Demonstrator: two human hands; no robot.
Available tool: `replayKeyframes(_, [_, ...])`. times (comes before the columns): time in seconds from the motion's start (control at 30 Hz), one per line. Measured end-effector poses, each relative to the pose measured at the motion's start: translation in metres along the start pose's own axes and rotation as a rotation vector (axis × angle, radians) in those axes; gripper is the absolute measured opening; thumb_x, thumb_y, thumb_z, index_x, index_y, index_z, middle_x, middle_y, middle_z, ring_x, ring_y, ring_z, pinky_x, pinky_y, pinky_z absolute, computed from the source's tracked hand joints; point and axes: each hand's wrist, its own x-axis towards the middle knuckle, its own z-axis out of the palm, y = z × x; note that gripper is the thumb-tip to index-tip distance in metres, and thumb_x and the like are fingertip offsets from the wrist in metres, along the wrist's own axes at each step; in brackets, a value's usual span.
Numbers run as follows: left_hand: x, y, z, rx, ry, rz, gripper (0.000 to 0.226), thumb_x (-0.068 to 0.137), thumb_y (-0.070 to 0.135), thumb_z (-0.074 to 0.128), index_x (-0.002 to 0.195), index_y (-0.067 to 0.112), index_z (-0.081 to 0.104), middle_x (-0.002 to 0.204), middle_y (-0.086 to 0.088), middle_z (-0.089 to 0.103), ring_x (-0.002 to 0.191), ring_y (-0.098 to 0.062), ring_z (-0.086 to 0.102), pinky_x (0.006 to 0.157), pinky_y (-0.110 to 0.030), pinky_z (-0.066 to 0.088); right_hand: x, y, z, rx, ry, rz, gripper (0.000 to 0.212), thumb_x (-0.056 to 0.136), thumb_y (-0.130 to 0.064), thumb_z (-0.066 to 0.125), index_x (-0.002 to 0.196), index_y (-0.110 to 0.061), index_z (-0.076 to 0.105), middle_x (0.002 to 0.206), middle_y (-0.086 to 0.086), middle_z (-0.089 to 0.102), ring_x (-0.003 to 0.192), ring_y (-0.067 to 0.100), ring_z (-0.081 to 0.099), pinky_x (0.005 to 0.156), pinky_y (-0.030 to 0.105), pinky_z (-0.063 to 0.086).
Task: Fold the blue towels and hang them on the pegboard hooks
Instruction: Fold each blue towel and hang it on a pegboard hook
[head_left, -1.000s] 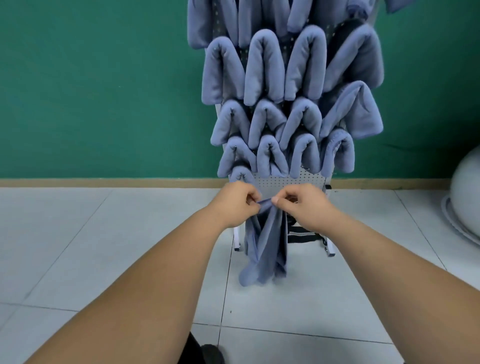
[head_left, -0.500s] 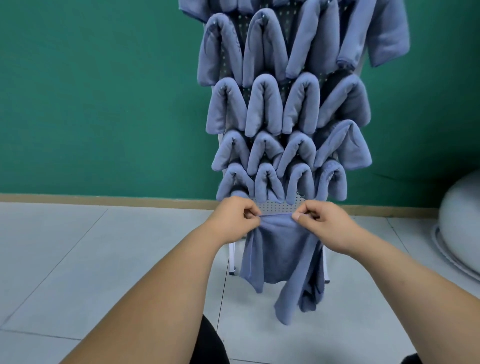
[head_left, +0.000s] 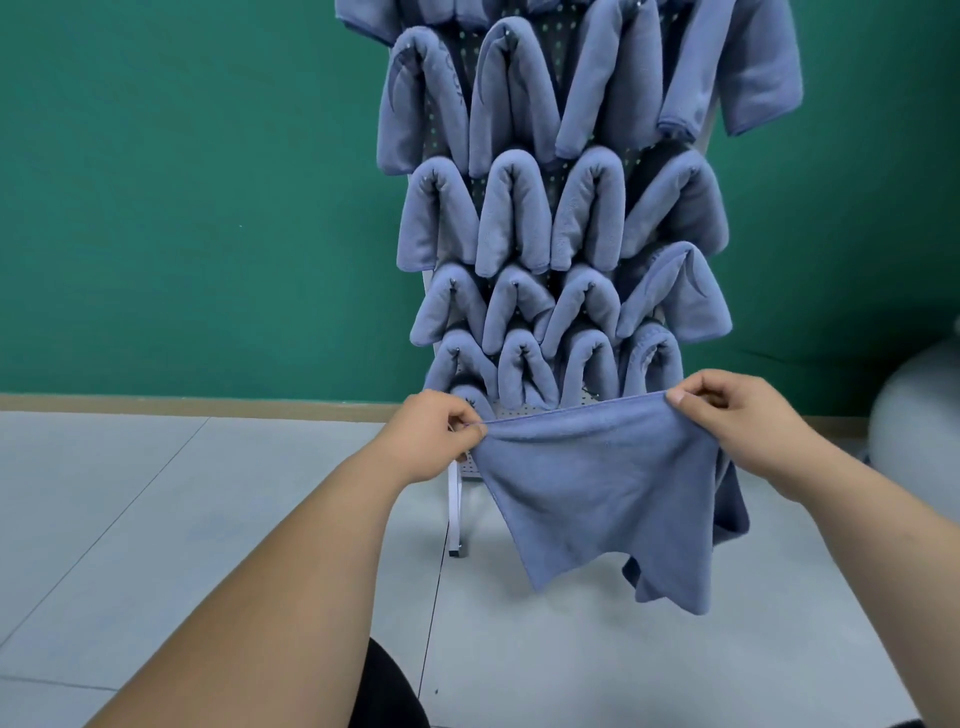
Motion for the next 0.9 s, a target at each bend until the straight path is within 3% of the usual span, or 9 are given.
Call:
replayKeyframes(0.13, [0.01, -0.002, 0.01, -0.038, 0.106, -0.02, 0.018, 0.1, 0.026, 0.067, 0.083, 0.025, 0.072, 0.066, 0.007, 0.07, 0.063, -0.013, 0.061, 0.061, -0.026, 0.045, 0.002, 0.003, 0.01, -0.061, 0.008, 0.037, 0.017, 0.098, -0.036, 0.072, 0.085, -0.025, 0.074, 0.088, 0.015, 0.072, 0.075, 0.015, 0.058, 0.074, 0.036, 0.047])
replayKeyframes(0.23, [0.018, 0.008, 0.025, -0.082, 0.144, -0.007, 0.008, 0.098, 0.028, 0.071, 0.09, 0.03, 0.072, 0.065, 0.003, 0.065, 0.064, -0.021, 0.062, 0.065, -0.035, 0.054, 0.002, -0.007, 0.029, -0.065, 0.001, -0.004, 0.017, 0.097, -0.033, 0.073, 0.083, -0.024, 0.074, 0.081, 0.01, 0.071, 0.07, 0.012, 0.055, 0.071, 0.034, 0.046])
replayKeyframes(0.27, [0.019, 0.017, 0.03, -0.123, 0.122, 0.024, 0.004, 0.097, 0.029, 0.073, 0.098, 0.032, 0.072, 0.068, -0.001, 0.064, 0.065, -0.021, 0.063, 0.069, -0.037, 0.057, 0.002, -0.012, 0.035, -0.051, -0.009, -0.025, 0.016, 0.097, -0.032, 0.073, 0.083, -0.024, 0.074, 0.078, 0.007, 0.071, 0.068, 0.01, 0.054, 0.071, 0.033, 0.046])
replayKeyframes(0.33, [0.018, 0.037, 0.042, -0.227, 0.037, 0.096, 0.023, 0.097, 0.028, 0.074, 0.119, 0.034, 0.07, 0.072, -0.008, 0.064, 0.064, -0.018, 0.061, 0.072, -0.036, 0.057, 0.001, -0.022, 0.047, -0.033, -0.052, -0.074, 0.014, 0.097, -0.03, 0.074, 0.084, -0.024, 0.074, 0.071, -0.004, 0.067, 0.065, 0.006, 0.052, 0.068, 0.028, 0.045])
replayKeyframes(0.4, [0.015, 0.057, 0.053, -0.255, -0.053, 0.172, 0.029, 0.099, 0.027, 0.072, 0.127, 0.033, 0.069, 0.066, -0.004, 0.059, 0.061, -0.013, 0.053, 0.067, -0.031, 0.052, 0.0, -0.029, 0.057, -0.023, -0.101, -0.112, 0.013, 0.096, -0.031, 0.075, 0.085, -0.024, 0.075, 0.068, -0.011, 0.063, 0.063, 0.005, 0.05, 0.065, 0.027, 0.043])
replayKeyframes(0.5, [0.018, 0.07, 0.065, -0.231, -0.088, 0.198, 0.008, 0.1, 0.029, 0.07, 0.105, 0.025, 0.075, 0.067, 0.004, 0.057, 0.06, -0.011, 0.05, 0.062, -0.031, 0.046, 0.001, -0.032, 0.06, -0.023, -0.138, -0.12, 0.01, 0.096, -0.032, 0.076, 0.087, -0.027, 0.075, 0.066, -0.014, 0.058, 0.058, 0.002, 0.046, 0.061, 0.02, 0.038])
replayKeyframes(0.67, [0.026, 0.063, 0.059, -0.206, -0.021, 0.172, 0.007, 0.097, 0.03, 0.074, 0.093, 0.025, 0.075, 0.068, 0.007, 0.06, 0.057, -0.007, 0.049, 0.06, -0.025, 0.044, 0.003, -0.019, 0.049, -0.342, -0.137, -0.133, 0.009, 0.095, -0.024, 0.072, 0.088, -0.03, 0.072, 0.069, -0.013, 0.068, 0.06, 0.002, 0.057, 0.056, 0.015, 0.039])
replayKeyframes(0.8, [0.031, 0.054, 0.051, -0.203, 0.009, 0.149, 0.009, 0.097, 0.029, 0.075, 0.088, 0.03, 0.073, 0.069, 0.005, 0.06, 0.061, -0.01, 0.051, 0.07, -0.039, 0.056, 0.006, -0.006, 0.043, -0.523, -0.092, -0.079, 0.014, 0.089, -0.017, 0.063, 0.086, -0.029, 0.071, 0.071, -0.008, 0.069, 0.071, 0.013, 0.064, 0.066, 0.035, 0.055])
replayKeyframes(0.9, [0.035, 0.044, 0.043, -0.187, 0.097, 0.103, 0.012, 0.097, 0.031, 0.075, 0.085, 0.028, 0.073, 0.066, 0.006, 0.06, 0.06, -0.012, 0.053, 0.071, -0.04, 0.057, 0.009, 0.003, 0.035, -0.632, -0.07, -0.067, 0.016, 0.085, -0.018, 0.06, 0.086, -0.025, 0.074, 0.068, -0.002, 0.067, 0.073, 0.024, 0.061, 0.065, 0.04, 0.056])
